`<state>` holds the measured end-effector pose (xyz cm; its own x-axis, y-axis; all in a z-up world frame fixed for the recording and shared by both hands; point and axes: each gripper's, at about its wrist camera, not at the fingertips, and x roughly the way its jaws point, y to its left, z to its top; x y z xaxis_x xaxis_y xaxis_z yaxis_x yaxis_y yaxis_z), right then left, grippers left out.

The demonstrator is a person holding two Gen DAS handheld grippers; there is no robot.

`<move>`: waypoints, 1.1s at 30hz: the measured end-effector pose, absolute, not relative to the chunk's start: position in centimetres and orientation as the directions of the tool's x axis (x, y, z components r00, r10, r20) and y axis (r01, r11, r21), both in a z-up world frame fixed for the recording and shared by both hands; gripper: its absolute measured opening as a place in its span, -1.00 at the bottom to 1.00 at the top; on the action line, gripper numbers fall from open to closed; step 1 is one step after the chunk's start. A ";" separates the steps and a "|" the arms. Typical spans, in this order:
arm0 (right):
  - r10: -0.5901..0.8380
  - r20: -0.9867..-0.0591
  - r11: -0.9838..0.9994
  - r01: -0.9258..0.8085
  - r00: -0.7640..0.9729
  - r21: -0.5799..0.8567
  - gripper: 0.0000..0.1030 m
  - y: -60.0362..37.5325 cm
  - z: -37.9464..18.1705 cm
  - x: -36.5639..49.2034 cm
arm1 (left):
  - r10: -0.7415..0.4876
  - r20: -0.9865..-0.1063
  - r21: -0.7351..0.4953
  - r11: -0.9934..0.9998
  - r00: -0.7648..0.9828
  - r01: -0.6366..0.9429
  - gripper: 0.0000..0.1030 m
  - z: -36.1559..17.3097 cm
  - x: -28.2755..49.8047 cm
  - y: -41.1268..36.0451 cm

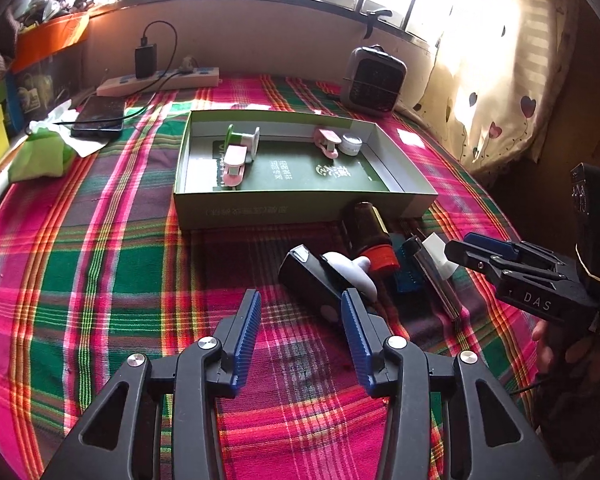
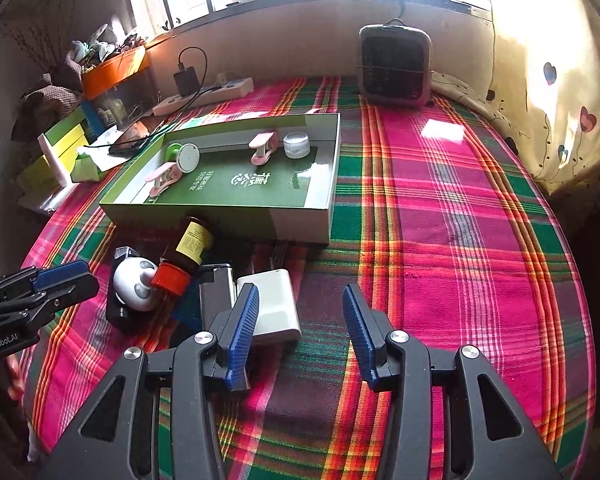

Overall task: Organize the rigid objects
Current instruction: 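Withdraw both tools from the box toward the items on the cloth, then move the left tool to the black rectangular device while the right tool approaches the white charger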

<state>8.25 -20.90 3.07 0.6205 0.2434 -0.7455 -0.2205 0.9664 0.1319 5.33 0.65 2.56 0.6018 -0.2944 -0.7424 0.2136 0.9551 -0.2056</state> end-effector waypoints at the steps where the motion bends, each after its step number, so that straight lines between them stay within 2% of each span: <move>1: 0.247 -0.746 0.965 -0.226 0.618 0.131 -0.12 -20.7 3.0 8.2 | -0.294 -0.744 -0.201 0.955 0.600 0.220 -0.21 2.6 5.1 0.4; 15: 0.264 -0.753 0.958 -0.253 0.602 0.133 -0.08 -20.0 2.4 8.6 | -0.302 -0.759 -0.188 0.950 0.577 0.250 -0.20 2.1 4.4 -1.1; 18: 0.255 -0.756 0.959 -0.256 0.603 0.119 -0.01 -20.1 2.4 8.7 | -0.302 -0.760 -0.183 0.949 0.575 0.256 -0.20 2.0 4.3 -1.4; 33: 0.223 -0.777 0.964 -0.251 0.589 0.086 -0.01 -20.4 1.6 9.3 | -0.228 -0.794 -0.141 0.971 0.564 0.195 -0.20 1.0 5.3 -1.5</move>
<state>9.27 -20.35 1.59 0.5888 0.2226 -0.7770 -0.2506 0.9642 0.0864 5.31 -1.51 0.97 0.5637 -0.2280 -0.7939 0.1947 0.9707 -0.1406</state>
